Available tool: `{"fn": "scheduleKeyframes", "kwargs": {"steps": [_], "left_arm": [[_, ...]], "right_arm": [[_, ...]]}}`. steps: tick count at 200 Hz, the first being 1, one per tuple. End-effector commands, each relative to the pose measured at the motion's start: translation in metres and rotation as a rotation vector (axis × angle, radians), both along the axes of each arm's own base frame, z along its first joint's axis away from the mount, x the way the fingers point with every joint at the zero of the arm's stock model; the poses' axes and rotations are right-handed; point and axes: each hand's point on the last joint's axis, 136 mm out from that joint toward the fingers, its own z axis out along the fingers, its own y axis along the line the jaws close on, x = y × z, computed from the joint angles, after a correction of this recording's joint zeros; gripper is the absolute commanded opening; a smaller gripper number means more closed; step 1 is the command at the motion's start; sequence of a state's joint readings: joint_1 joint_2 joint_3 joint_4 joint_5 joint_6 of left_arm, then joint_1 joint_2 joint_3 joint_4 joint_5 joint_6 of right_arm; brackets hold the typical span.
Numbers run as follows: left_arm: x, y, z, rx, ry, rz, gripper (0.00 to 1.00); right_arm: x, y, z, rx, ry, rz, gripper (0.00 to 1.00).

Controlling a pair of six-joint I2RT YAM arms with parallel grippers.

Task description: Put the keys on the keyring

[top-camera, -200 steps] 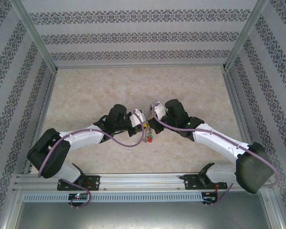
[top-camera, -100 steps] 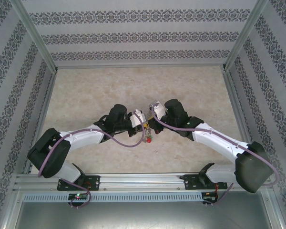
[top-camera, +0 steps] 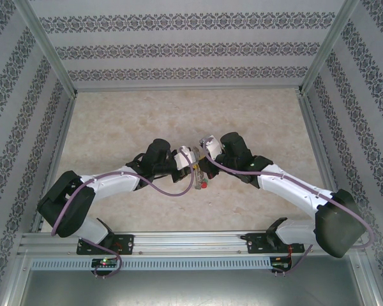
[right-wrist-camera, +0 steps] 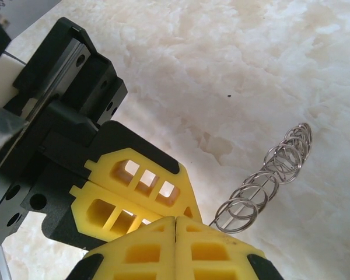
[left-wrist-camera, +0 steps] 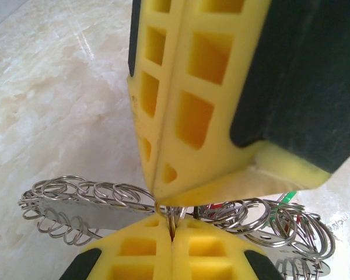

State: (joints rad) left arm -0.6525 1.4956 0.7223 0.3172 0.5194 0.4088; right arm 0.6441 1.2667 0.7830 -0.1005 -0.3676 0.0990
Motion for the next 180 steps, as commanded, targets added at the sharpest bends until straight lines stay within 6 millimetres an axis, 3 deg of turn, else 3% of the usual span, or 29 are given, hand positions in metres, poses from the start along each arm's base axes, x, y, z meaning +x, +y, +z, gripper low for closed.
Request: {"fn": "scheduleKeyframes", "kwargs": {"steps": [1, 23, 50, 84, 137, 163, 180], "left_arm": [[0.008, 0.001, 0.007, -0.005, -0.020, 0.011, 0.00], [0.007, 0.003, 0.004, -0.001, -0.016, 0.015, 0.00], [0.007, 0.002, 0.002, -0.011, -0.010, 0.019, 0.00], [0.007, 0.000, 0.000, -0.018, -0.005, 0.017, 0.00], [0.008, 0.001, 0.003, -0.032, -0.011, 0.027, 0.00], [0.007, 0.000, 0.005, -0.036, -0.009, 0.020, 0.14], [0.006, 0.000, 0.005, -0.032, -0.007, 0.016, 0.15]], "right_arm": [[0.007, -0.003, 0.007, -0.004, -0.031, -0.038, 0.00], [0.022, -0.023, -0.003, -0.042, -0.001, -0.155, 0.00], [0.019, -0.019, -0.004, -0.022, 0.022, -0.131, 0.00], [0.026, -0.029, -0.010, -0.039, 0.027, -0.185, 0.00], [0.023, -0.027, -0.015, -0.050, 0.044, -0.161, 0.00], [0.014, -0.012, -0.003, -0.004, 0.024, -0.077, 0.00], [0.009, -0.004, 0.005, 0.010, 0.005, -0.033, 0.00]]}}
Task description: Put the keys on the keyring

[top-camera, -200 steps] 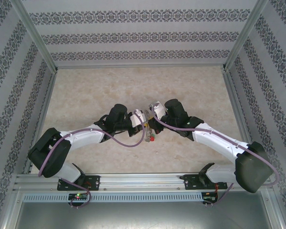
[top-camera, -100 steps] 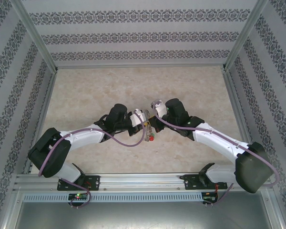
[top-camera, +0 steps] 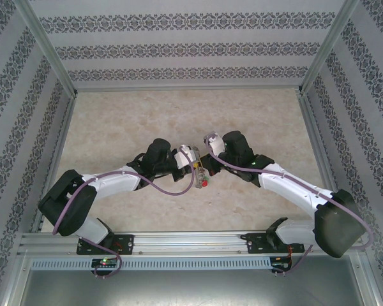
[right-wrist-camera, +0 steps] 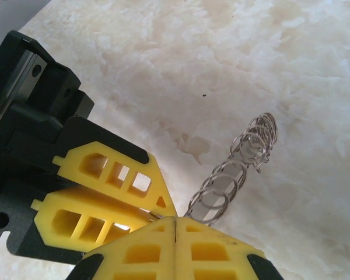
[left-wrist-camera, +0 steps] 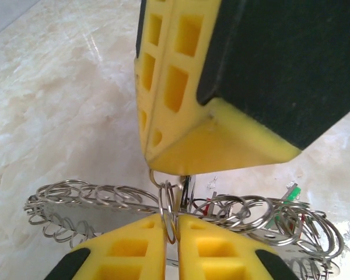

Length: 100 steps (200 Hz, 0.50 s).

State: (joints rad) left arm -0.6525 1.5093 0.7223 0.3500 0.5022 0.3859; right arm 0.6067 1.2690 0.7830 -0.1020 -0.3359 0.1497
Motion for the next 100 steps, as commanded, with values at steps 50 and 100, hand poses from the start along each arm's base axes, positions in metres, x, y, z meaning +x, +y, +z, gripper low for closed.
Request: {"fn": "scheduleKeyframes", "kwargs": {"steps": [50, 100], "left_arm": [[0.000, 0.000, 0.006, -0.018, -0.002, -0.018, 0.12], [0.003, 0.002, 0.006, -0.013, -0.007, 0.008, 0.00]], "right_arm": [[-0.009, 0.016, 0.009, 0.020, -0.024, 0.094, 0.00], [-0.003, 0.007, 0.002, -0.024, -0.027, 0.041, 0.00]]}}
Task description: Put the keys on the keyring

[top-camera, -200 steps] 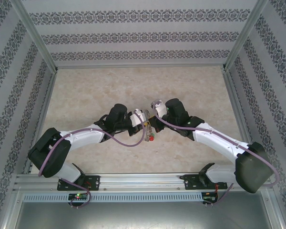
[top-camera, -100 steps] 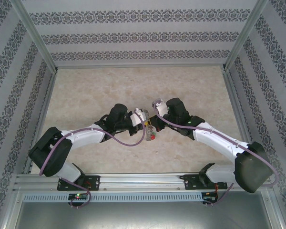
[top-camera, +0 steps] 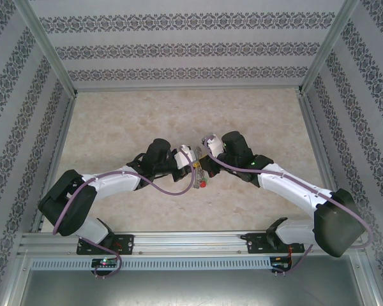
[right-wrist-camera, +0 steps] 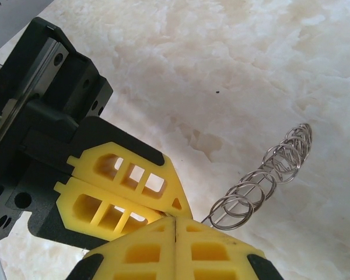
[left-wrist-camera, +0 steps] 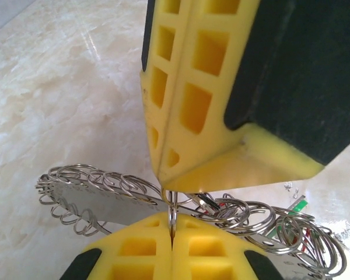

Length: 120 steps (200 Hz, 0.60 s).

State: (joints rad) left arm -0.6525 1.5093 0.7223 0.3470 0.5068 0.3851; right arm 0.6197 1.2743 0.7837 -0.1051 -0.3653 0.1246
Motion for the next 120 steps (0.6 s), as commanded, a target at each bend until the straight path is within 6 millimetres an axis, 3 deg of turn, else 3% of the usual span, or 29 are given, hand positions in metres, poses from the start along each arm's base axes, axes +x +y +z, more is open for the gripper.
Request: {"fn": "scheduleKeyframes", "kwargs": {"steps": [1, 43, 120], "left_arm": [[0.004, 0.002, 0.006, -0.013, -0.012, 0.009, 0.00], [0.003, 0.001, 0.009, -0.040, -0.019, 0.007, 0.00], [0.002, 0.001, 0.007, -0.084, -0.008, 0.026, 0.00]], "right_arm": [[0.005, -0.001, 0.003, -0.026, -0.025, -0.014, 0.00], [0.012, -0.015, -0.018, -0.058, 0.049, -0.085, 0.00], [0.021, -0.022, -0.016, -0.049, 0.042, -0.134, 0.00]]}}
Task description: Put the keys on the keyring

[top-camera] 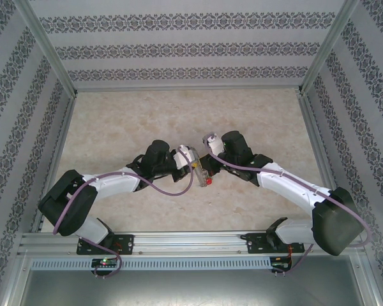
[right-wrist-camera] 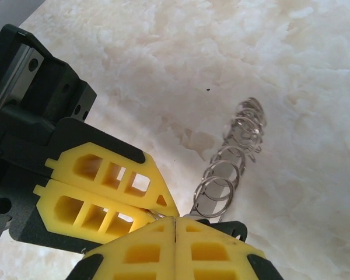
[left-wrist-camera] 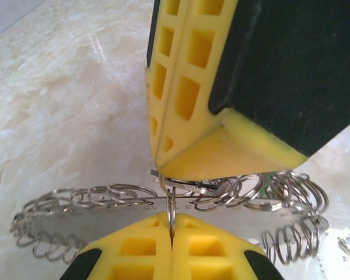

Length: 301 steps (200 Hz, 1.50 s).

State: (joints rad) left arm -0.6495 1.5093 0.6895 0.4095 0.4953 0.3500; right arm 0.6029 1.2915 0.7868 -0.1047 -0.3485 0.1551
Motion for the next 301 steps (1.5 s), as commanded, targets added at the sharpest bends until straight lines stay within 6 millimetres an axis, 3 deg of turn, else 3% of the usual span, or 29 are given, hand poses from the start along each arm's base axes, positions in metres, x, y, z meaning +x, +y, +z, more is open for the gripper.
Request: {"fn": "scheduleKeyframes", "kwargs": {"steps": [1, 70, 104, 122, 184, 301], "left_arm": [[0.000, -0.001, 0.008, -0.057, -0.009, -0.001, 0.00], [0.001, -0.004, 0.008, -0.122, -0.007, 0.008, 0.00], [0.003, -0.004, 0.006, -0.119, 0.001, 0.023, 0.00], [0.004, -0.003, 0.005, -0.102, 0.004, 0.022, 0.12], [-0.003, -0.006, -0.001, -0.028, 0.029, -0.039, 0.18], [0.003, -0.009, 0.017, -0.046, -0.003, -0.031, 0.26]], "right_arm": [[0.013, -0.016, -0.011, -0.045, 0.017, -0.086, 0.00], [0.010, -0.014, -0.010, -0.023, 0.031, -0.076, 0.00], [0.005, -0.005, 0.003, 0.009, 0.007, -0.028, 0.00], [0.003, -0.001, 0.011, 0.023, -0.016, -0.008, 0.00], [-0.002, 0.007, 0.019, 0.034, -0.039, 0.029, 0.00], [-0.008, 0.013, 0.021, 0.038, -0.039, 0.072, 0.00]]}}
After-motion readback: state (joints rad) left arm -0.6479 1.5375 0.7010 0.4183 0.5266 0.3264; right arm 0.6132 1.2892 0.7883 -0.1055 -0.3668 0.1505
